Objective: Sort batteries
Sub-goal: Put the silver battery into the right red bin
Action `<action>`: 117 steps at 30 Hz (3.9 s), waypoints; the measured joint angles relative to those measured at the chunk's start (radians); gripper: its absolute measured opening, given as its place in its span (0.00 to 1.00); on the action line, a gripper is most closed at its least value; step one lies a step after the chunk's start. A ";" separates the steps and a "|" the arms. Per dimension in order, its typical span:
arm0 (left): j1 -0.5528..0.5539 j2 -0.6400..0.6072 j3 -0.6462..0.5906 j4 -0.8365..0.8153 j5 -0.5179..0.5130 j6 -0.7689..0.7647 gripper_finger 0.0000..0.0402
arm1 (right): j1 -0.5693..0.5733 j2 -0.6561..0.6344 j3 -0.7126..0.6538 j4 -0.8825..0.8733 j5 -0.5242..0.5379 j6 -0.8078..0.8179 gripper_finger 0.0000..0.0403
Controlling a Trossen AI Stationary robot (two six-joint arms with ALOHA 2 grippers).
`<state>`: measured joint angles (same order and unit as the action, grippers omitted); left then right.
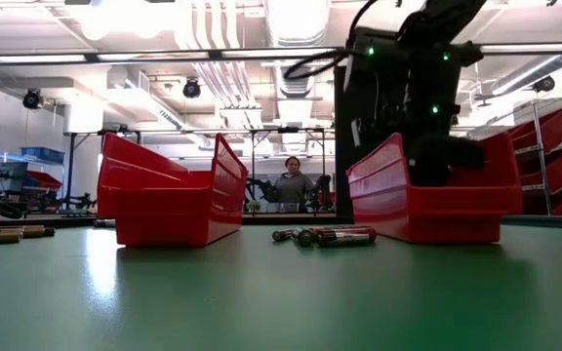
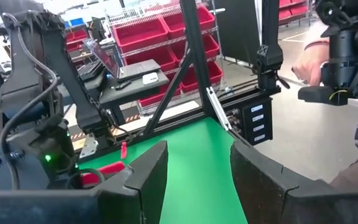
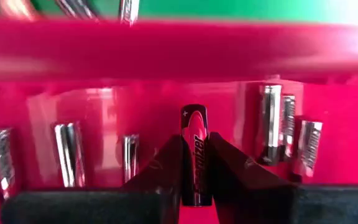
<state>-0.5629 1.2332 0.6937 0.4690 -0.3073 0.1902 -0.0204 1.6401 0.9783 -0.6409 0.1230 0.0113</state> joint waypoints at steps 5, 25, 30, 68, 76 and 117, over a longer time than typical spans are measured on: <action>0.005 0.015 0.000 0.001 -0.009 0.002 0.39 | 0.000 0.013 0.000 0.000 0.000 -0.004 0.13; 0.016 0.024 0.000 0.001 -0.033 -0.007 0.39 | 0.044 -0.029 0.297 -0.361 0.168 0.064 0.49; 0.023 0.024 0.000 0.000 -0.104 -0.010 0.39 | 0.112 -0.090 0.403 -0.458 0.313 0.107 0.51; 0.078 0.091 0.000 0.185 -0.404 -0.096 0.39 | 0.810 0.077 0.261 0.392 0.984 0.468 0.52; 0.238 0.141 0.164 -0.235 -0.141 -0.486 0.38 | 0.815 0.076 0.251 0.383 0.978 0.463 0.52; 0.488 0.924 1.048 -1.373 0.222 -0.267 0.39 | 0.933 -0.001 0.245 0.174 1.024 0.593 0.53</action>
<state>-0.0750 2.1573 1.7416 -0.9043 -0.0854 -0.0767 0.9127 1.6390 1.2228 -0.4670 1.1473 0.6044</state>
